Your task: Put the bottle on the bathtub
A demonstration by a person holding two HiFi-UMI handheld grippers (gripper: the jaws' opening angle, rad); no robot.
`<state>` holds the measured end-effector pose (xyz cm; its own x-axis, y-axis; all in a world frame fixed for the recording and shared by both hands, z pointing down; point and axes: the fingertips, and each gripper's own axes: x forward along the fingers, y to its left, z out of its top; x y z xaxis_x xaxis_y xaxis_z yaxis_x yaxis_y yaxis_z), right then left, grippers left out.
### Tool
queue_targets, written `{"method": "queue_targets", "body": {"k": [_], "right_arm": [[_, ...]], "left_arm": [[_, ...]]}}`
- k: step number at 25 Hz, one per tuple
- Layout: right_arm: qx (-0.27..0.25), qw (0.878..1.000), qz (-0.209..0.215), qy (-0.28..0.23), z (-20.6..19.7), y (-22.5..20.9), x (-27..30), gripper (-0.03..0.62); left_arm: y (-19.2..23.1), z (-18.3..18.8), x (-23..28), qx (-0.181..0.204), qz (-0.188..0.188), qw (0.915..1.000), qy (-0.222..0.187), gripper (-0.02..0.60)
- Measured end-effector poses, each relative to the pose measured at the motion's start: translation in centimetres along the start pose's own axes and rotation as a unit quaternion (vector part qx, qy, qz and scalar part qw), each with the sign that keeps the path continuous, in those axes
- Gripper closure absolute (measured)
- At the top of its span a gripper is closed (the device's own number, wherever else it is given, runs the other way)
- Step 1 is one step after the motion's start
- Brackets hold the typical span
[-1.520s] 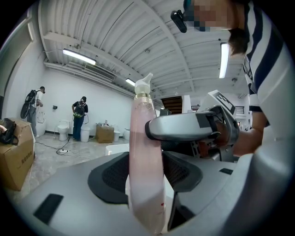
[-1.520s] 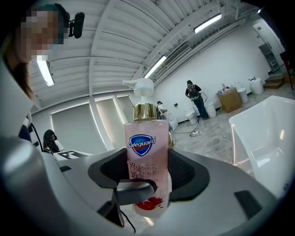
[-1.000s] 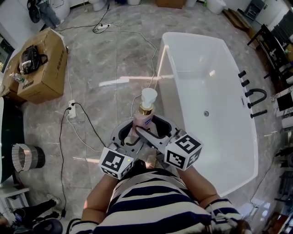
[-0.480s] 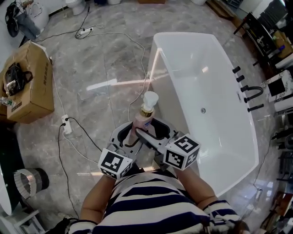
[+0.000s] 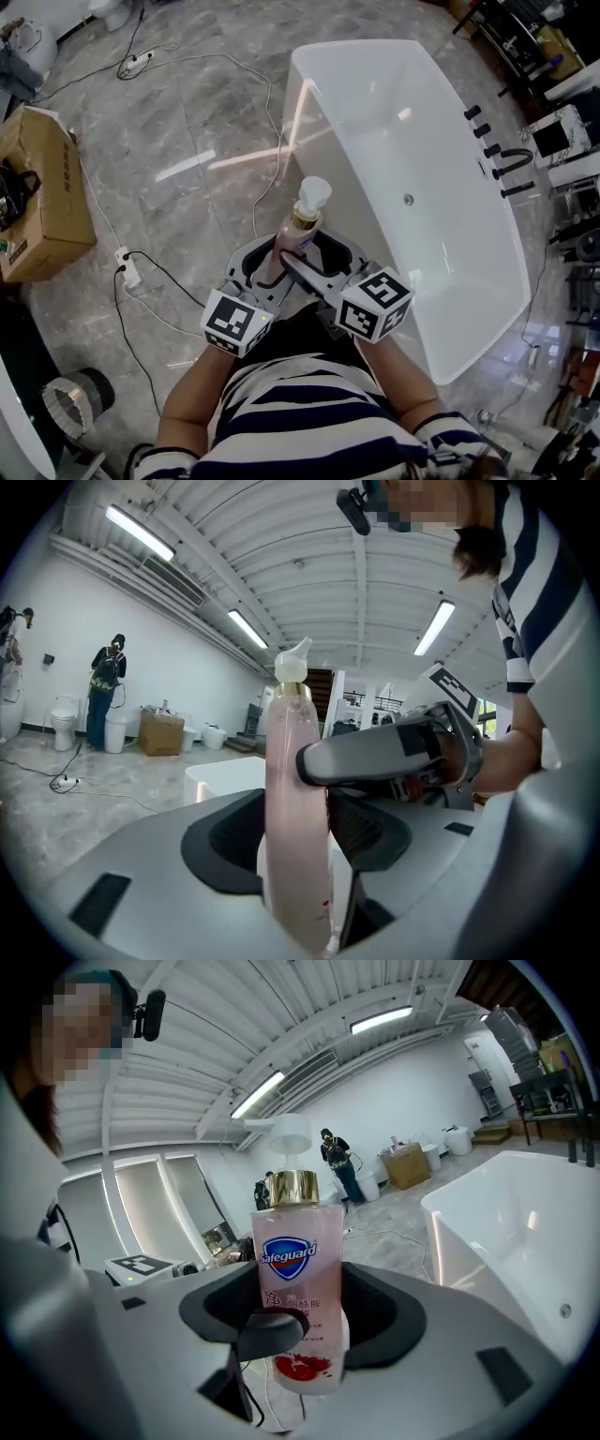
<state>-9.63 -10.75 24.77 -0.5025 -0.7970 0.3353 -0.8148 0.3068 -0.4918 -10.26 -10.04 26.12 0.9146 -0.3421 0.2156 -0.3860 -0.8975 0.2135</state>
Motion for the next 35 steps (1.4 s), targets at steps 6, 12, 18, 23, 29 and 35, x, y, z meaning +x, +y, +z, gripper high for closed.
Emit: {"method": "queue_targets", "body": {"k": [6, 12, 18, 23, 29, 35], "right_arm": [[0.005, 1.0, -0.011, 0.001, -0.4, -1.9, 0.6, 0.304], [0.033, 0.999, -0.01, 0.012, -1.0, -5.1, 2.0, 0.306], [0.03, 0.999, -0.011, 0.026, -1.0, -8.4, 3.4, 0.306], [0.034, 0.999, -0.017, 0.039, -1.9, -11.6, 4.3, 0.307], [0.041, 0.997, -0.02, 0.068, -4.8, -15.0, 6.4, 0.307], [0.054, 0.992, -0.016, 0.109, -8.9, -18.6, 8.9, 0.307]], "left_arm": [[0.7, -0.7, 1.5, 0.0, -0.012, 0.9998, 0.014, 0.36], [2.1, -2.1, 4.1, -0.014, -0.016, 0.9995, 0.022, 0.364], [3.7, -3.3, 7.1, -0.023, -0.011, 0.9992, 0.032, 0.365], [4.6, -5.2, 9.9, -0.034, -0.011, 0.9984, 0.045, 0.365], [6.3, -9.3, 12.1, -0.057, -0.012, 0.9961, 0.066, 0.365], [8.1, -14.6, 14.2, -0.101, 0.003, 0.9906, 0.093, 0.367]]}}
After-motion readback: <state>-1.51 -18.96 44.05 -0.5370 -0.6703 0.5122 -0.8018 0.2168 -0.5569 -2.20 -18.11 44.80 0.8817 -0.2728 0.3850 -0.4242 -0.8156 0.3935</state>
